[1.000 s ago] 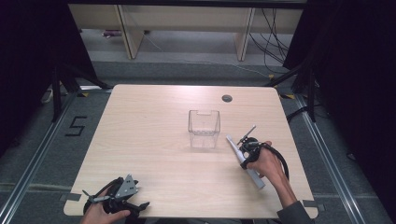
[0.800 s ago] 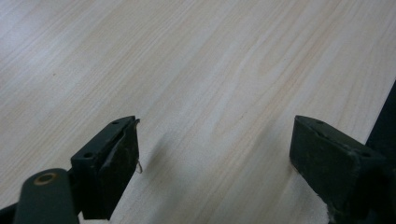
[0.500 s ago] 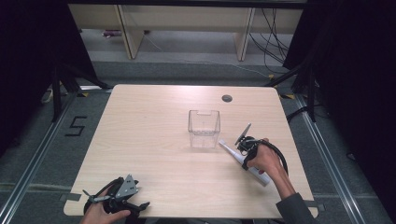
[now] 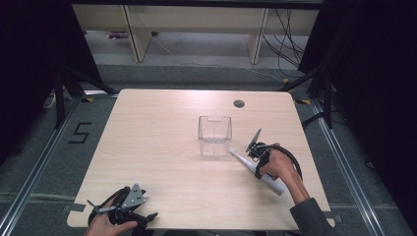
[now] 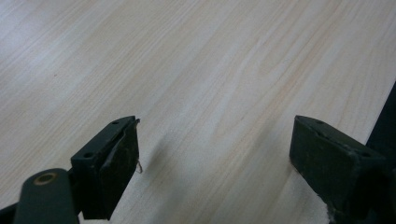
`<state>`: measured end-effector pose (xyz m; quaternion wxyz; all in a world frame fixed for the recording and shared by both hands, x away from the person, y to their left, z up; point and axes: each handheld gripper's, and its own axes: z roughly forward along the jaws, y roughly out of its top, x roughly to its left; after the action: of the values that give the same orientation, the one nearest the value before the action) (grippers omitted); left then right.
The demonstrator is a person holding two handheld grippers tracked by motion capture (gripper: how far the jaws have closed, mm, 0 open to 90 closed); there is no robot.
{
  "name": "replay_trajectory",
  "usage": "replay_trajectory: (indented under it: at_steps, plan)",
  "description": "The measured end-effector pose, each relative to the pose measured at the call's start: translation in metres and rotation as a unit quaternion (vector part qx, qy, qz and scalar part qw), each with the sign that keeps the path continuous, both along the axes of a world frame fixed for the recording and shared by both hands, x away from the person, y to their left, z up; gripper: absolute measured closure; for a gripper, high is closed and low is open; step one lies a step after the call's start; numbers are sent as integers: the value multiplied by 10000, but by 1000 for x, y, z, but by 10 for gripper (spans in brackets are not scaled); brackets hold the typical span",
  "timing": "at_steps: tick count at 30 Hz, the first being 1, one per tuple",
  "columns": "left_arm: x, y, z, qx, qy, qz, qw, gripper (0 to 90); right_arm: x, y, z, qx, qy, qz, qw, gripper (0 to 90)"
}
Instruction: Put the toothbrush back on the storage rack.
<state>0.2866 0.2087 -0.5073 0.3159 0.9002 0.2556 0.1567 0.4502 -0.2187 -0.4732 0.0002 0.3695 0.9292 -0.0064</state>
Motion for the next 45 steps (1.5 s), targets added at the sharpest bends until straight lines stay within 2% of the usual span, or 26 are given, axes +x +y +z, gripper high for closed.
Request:
replay_trajectory:
  at_steps: [4,5,6,8,10,11,15,16,17,18,19,20,22,25,27,30,31,35,37,38,39,41,42,43,44,45]
  plan:
    - [0,0,0,-13,12,10,10000,155,1,-1,-1,51,-32,9,10000,668]
    - [0,0,0,-14,13,9,10000,154,1,-2,0,170,65,-86,9998,668]
    - [0,0,0,-11,13,9,10000,154,1,0,1,79,55,-176,9998,668]
    - [0,0,0,8,95,32,9999,155,2,-3,1,118,-23,-99,9999,669]
    - [0,0,0,1,94,33,10000,155,0,-3,2,207,-1,-187,9996,669]
    - [0,0,0,1,99,34,9999,155,1,-6,2,182,-47,-96,9998,669]
    - [0,0,0,9,75,25,10000,155,-2,-6,6,251,-7,-291,9993,670]
    - [0,0,0,9,17,1,10000,155,-2,-8,6,286,-76,-263,9992,670]
    - [0,0,0,7,11,2,10000,155,0,-12,6,386,-173,-62,9991,670]
    - [0,0,0,9,14,0,10000,155,-2,-10,9,356,-101,-266,9990,670]
    - [0,0,0,9,14,0,10000,155,-2,-10,9,356,-101,-266,9990,670]
    - [0,0,0,-4,3,10,10000,155,0,-14,12,414,-226,-128,9988,670]
    - [0,0,0,-9,11,10,10000,155,-1,-15,14,470,-213,-161,9985,670]
    - [0,0,0,0,12,7,10000,155,-3,-23,23,581,-404,-329,9970,670]
    - [0,0,0,8,18,2,10000,155,-2,-25,24,662,-500,-229,9963,670]
    - [0,0,0,9,18,6,10000,155,-4,-34,36,970,-806,-334,9915,670]
    - [0,0,0,9,18,6,10000,155,-4,-34,36,970,-806,-334,9915,670]
    - [0,0,0,16,17,6,10000,155,-6,-41,52,1298,-1138,-633,9830,670]
    - [0,0,0,-5,8,16,10000,155,-6,-44,58,1454,-1365,-578,9782,670]
    - [0,0,0,-5,8,16,10000,155,-6,-44,58,1454,-1365,-578,9782,670]
    - [0,0,0,-19,3,23,10000,155,-6,-43,60,1533,-1468,-667,9749,671]
    - [0,0,1,-37,-9,47,10000,155,-3,-45,64,1824,-1795,-624,9647,670]
    - [0,0,1,-42,-9,51,10000,155,-3,-45,64,1824,-1795,-624,9647,670]
    - [0,0,1,-42,-12,49,10000,155,-3,-45,67,2016,-1923,-635,9583,670]
    - [0,0,1,-40,-13,48,10000,155,-3,-44,66,2057,-2029,-677,9550,670]
    - [0,0,1,-40,-13,48,10000,156,-2,-46,68,2191,-2133,-556,9505,670]
